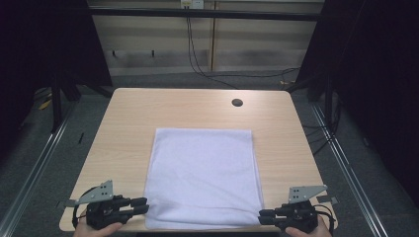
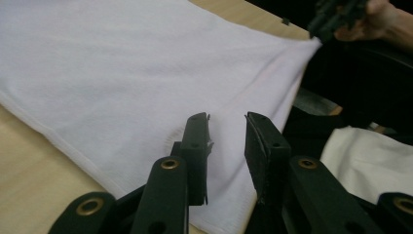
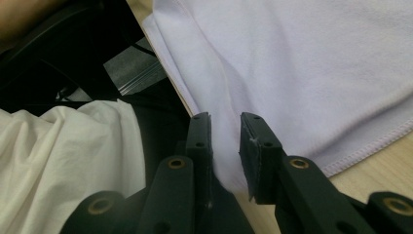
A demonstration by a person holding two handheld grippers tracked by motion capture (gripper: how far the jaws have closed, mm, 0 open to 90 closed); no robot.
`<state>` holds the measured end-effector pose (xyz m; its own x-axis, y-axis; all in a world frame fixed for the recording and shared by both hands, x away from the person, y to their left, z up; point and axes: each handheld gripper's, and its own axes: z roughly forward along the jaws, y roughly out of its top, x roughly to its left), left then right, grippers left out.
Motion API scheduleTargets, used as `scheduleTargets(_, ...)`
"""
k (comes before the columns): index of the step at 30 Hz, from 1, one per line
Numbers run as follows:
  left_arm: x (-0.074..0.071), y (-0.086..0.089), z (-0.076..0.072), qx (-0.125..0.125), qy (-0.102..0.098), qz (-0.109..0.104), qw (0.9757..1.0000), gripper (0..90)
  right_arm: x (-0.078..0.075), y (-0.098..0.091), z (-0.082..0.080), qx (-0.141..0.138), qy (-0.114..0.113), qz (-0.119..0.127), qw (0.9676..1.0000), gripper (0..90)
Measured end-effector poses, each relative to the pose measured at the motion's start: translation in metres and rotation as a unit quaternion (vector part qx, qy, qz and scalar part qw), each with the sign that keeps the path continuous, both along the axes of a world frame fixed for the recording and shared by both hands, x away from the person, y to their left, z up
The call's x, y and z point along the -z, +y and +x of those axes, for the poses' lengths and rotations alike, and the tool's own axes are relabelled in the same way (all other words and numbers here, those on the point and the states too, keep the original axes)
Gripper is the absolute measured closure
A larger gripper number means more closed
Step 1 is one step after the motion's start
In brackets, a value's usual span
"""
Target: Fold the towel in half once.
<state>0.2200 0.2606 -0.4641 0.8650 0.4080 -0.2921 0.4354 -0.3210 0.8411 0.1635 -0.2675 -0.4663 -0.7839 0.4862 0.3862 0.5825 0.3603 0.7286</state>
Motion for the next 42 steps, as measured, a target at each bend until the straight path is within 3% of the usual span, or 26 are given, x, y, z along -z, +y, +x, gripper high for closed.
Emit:
scheduleTargets(3,0.005,-0.004,0.027,-0.039,0.022,-0.002,0.999,67.9,-0.002,-0.002,-0.004,-0.011,0.009,0.002,0.9999,75.3)
scheduleTargets(5,0.008,-0.011,0.042,-0.043,0.035,0.002,0.9984,68.0,-0.002,-0.003,-0.006,-0.006,0.005,-0.008,0.9999,75.3)
scheduleTargets(7,0.011,-0.024,0.056,-0.044,0.022,0.037,0.9981,68.6,-0.002,-0.004,-0.003,0.01,-0.002,-0.001,1.0,75.6)
scheduleTargets(8,0.013,-0.029,0.062,-0.045,0.029,0.048,0.9974,68.8,-0.003,-0.004,0.001,0.016,-0.009,-0.001,0.9998,75.6)
scheduleTargets(9,0.016,-0.033,0.066,-0.042,0.048,0.046,0.9969,69.8,-0.003,-0.004,0.007,0.022,-0.014,-0.004,0.9997,75.7)
scheduleTargets(10,0.017,-0.038,0.065,-0.03,0.056,0.054,0.9965,71.2,-0.002,-0.003,0.013,0.025,-0.015,-0.007,0.9995,75.6)
scheduleTargets(12,0.019,-0.045,0.055,0.0,0.052,0.074,0.9959,70.9,0.0,-0.001,0.027,0.031,-0.015,-0.011,0.9993,74.8)
scheduleTargets(14,0.021,-0.048,0.038,0.026,0.054,0.086,0.9945,71.1,0.004,0.001,0.042,0.039,-0.017,-0.018,0.9989,73.9)
scheduleTargets(16,0.023,-0.048,0.023,0.055,0.058,0.102,0.9916,69.6,0.006,0.005,0.057,0.049,-0.018,-0.025,0.9983,73.7)
scheduleTargets(19,0.024,-0.047,0.008,0.084,0.054,0.106,0.9893,66.2,0.006,0.014,0.077,0.06,-0.029,-0.037,0.9971,73.1)
scheduleTargets(20,0.022,-0.046,0.007,0.089,0.046,0.096,0.9904,65.1,0.006,0.016,0.084,0.061,-0.027,-0.036,0.9971,72.8)
scheduleTargets(21,0.019,-0.045,0.01,0.083,0.044,0.086,0.9919,64.8,0.006,0.02,0.092,0.061,-0.031,-0.041,0.9968,72.3)
scheduleTargets(23,0.017,-0.042,0.025,0.049,0.037,0.067,0.9959,64.8,0.008,0.027,0.107,0.066,-0.033,-0.055,0.9958,71.6)
scheduleTargets(25,0.016,-0.041,0.051,0.009,0.038,0.057,0.9976,66.2,0.012,0.035,0.125,0.072,-0.031,-0.075,0.9941,70.2)
scheduleTargets(29,0.019,-0.047,0.101,-0.051,0.043,0.069,0.9954,66.4,0.023,0.045,0.158,0.094,-0.031,-0.099,0.9901,65.2)
scheduleTargets(30,0.02,-0.05,0.109,-0.051,0.042,0.078,0.9947,66.2,0.024,0.047,0.165,0.098,-0.037,-0.104,0.989,64.0)
scheduleTargets(32,0.023,-0.055,0.125,-0.068,0.026,0.111,0.9912,65.1,0.026,0.05,0.173,0.108,-0.042,-0.118,0.9862,61.5)
scheduleTargets(33,0.027,-0.055,0.131,-0.084,0.032,0.097,0.9912,65.6,0.028,0.052,0.177,0.112,-0.048,-0.125,0.9846,60.9)
scheduleTargets(34,0.03,-0.056,0.135,-0.091,0.039,0.092,0.9908,66.8,0.03,0.053,0.179,0.114,-0.046,-0.131,0.9837,62.8)
scheduleTargets(35,0.034,-0.058,0.135,-0.085,0.039,0.109,0.9897,68.6,0.033,0.053,0.181,0.114,-0.049,-0.134,0.9831,66.3)
scheduleTargets(36,0.038,-0.061,0.132,-0.077,0.026,0.133,0.9878,71.5,0.034,0.053,0.18,0.118,-0.058,-0.138,0.9816,70.3)
scheduleTargets(37,0.038,-0.062,0.128,-0.074,0.014,0.134,0.9881,72.7,0.034,0.052,0.179,0.122,-0.058,-0.138,0.9811,74.2)
scheduleTargets(39,0.037,-0.059,0.125,-0.071,0.035,0.131,0.9882,77.2,0.034,0.051,0.175,0.122,-0.063,-0.146,0.9797,79.2)
scheduleTargets(42,0.039,-0.055,0.11,-0.055,0.041,0.119,0.9905,84.3,0.033,0.049,0.165,0.116,-0.057,-0.144,0.9811,85.7)
